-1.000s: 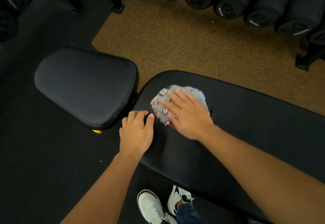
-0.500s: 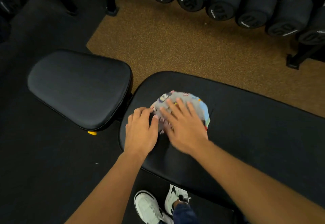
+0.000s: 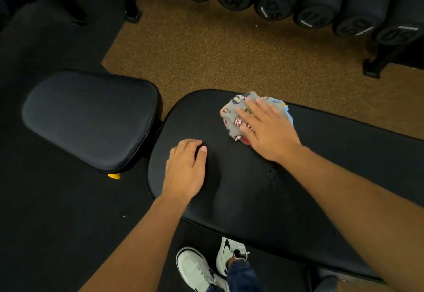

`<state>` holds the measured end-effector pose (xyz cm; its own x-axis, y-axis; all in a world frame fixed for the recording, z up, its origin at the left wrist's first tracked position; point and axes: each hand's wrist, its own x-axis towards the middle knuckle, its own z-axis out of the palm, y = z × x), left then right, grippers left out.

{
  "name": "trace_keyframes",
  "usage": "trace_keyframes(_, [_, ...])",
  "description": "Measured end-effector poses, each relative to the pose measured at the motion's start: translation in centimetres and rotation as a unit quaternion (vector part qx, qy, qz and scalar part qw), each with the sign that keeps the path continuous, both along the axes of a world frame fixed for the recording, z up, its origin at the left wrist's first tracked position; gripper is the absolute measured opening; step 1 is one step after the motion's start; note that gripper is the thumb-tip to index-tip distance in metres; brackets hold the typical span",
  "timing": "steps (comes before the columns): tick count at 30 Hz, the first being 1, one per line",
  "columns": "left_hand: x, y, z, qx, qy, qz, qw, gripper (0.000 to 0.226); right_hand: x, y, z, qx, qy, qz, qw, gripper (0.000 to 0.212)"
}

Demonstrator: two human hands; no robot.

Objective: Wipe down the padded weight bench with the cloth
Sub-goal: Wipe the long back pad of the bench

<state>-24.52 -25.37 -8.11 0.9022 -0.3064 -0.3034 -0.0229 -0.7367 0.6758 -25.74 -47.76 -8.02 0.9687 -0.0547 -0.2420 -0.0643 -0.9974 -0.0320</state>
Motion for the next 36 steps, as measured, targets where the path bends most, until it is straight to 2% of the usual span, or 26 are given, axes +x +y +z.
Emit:
trace_keyframes(5, [0.1, 0.0, 0.0, -0.001, 0.007, 0.001, 1.000, 0.036, -1.2, 2.9, 0.0, -0.005, 0.003, -0.042, 0.999, 0.054])
trace_keyframes(12, [-0.5, -0.5, -0.6, 0.031, -0.031, 0.006, 0.999, 0.034, -9.9, 9.3, 0.3, 0.039, 0.011, 0.075, 0.996, 0.053])
trace_keyframes(18, [-1.1, -1.5, -0.9, 0.049, -0.054, 0.036, 0.997, 0.032, -10.3, 7.3, 0.0, 0.070, 0.013, 0.139, 0.988, 0.053])
trace_keyframes(21, [-0.8, -1.2, -0.9, 0.051, -0.050, 0.035, 0.997, 0.031, -7.1, 4.3, -0.5, 0.051, 0.012, 0.117, 0.992, 0.054])
trace_keyframes(26, [-0.7, -1.3, -0.5, 0.034, -0.018, 0.049, 0.998, 0.032, -1.9, -2.1, 0.3, -0.004, -0.010, 0.006, 1.000, 0.052])
trace_keyframes(29, [-1.7, -1.8, 0.1, 0.020, -0.022, 0.046, 0.998, 0.037, -2.0, -1.6, 0.3, -0.028, -0.001, -0.025, 0.999, 0.055])
trace_keyframes(32, [-3.1, -2.4, 0.6, 0.018, -0.036, 0.040, 0.998, 0.039, -4.0, 1.4, 0.1, -0.010, 0.006, -0.014, 1.000, 0.055])
trace_keyframes(36, [-4.6, -3.5, 0.8, 0.019, -0.050, 0.034, 0.998, 0.035, -9.2, 4.8, 0.9, 0.053, 0.004, 0.064, 0.997, 0.056])
